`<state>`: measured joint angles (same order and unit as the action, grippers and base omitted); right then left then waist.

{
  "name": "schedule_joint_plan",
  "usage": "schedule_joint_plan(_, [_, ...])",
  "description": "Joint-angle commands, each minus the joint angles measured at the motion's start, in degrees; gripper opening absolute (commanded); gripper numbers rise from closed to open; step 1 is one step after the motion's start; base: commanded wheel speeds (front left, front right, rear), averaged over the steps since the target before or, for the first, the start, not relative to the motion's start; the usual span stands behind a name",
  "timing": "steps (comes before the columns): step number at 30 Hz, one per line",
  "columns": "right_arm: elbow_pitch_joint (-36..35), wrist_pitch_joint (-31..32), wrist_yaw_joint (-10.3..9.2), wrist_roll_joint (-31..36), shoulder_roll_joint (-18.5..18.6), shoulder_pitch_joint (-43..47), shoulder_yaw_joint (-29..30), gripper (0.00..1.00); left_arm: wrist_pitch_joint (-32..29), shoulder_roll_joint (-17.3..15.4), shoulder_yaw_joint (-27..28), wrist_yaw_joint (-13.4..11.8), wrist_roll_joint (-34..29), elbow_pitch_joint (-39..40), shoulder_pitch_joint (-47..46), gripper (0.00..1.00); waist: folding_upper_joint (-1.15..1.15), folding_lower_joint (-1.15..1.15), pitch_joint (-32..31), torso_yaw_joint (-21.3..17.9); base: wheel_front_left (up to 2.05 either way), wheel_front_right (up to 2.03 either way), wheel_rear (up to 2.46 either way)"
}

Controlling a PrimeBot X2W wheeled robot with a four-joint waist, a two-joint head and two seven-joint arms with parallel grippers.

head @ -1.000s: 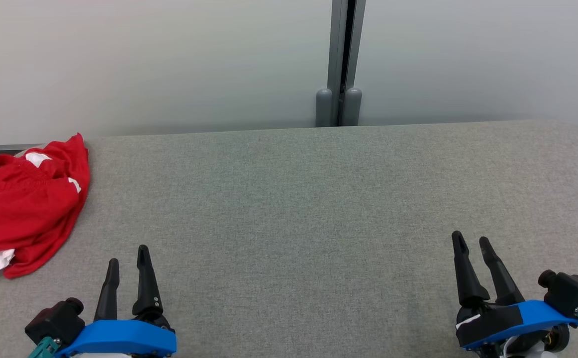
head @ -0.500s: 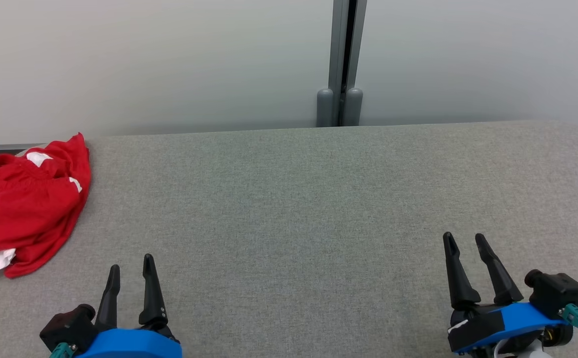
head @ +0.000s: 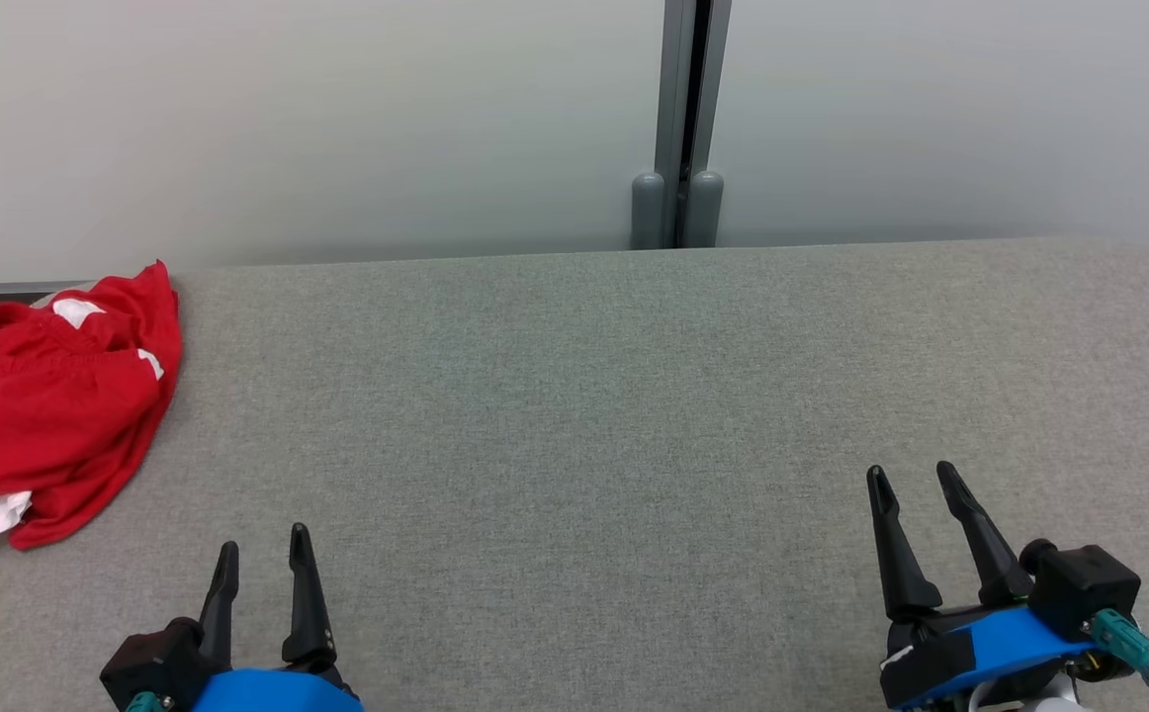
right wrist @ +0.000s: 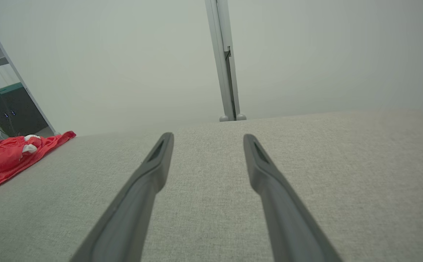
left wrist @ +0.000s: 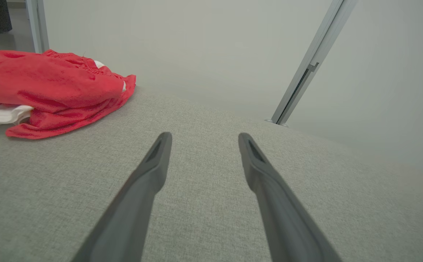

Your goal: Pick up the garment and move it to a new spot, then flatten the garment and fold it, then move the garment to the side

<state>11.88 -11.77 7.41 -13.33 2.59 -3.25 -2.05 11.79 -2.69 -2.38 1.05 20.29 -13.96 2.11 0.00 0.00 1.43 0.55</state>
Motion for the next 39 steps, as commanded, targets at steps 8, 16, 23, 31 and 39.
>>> schedule_joint_plan(8, [0.4,-1.3,0.08,4.2,0.4,-0.8,-0.4,1.0,1.3,-0.3,0.1,-0.3,-3.2,-0.2,0.4,1.0,0.0,0.0,-0.1,0.1,0.0,0.0,0.0])
schedule_joint_plan(16, [0.7,-2.2,0.08,7.9,0.4,-0.8,-0.6,1.0,2.2,-0.3,-0.3,-0.4,-5.3,-1.4,0.8,1.0,0.0,0.0,0.0,0.0,0.0,0.0,0.0])
schedule_joint_plan(23, [0.9,-3.1,0.09,11.5,0.4,-0.8,-0.4,1.0,3.1,-0.3,-0.7,-0.8,-7.9,-1.9,1.0,1.0,0.0,0.0,-0.1,0.1,0.0,0.0,0.0])
schedule_joint_plan(31, [1.4,-3.5,0.09,13.2,0.5,-0.7,-0.5,1.0,3.5,-0.3,-0.9,-0.8,-9.2,-2.6,1.1,1.0,0.0,0.0,-0.1,0.2,0.0,0.0,0.0])
schedule_joint_plan(39, [1.9,-3.5,0.09,13.1,0.4,-0.9,-0.3,1.0,3.5,-0.4,-1.0,-0.7,-8.9,-3.2,0.9,1.0,0.0,0.0,-0.3,0.1,0.0,0.0,0.0])
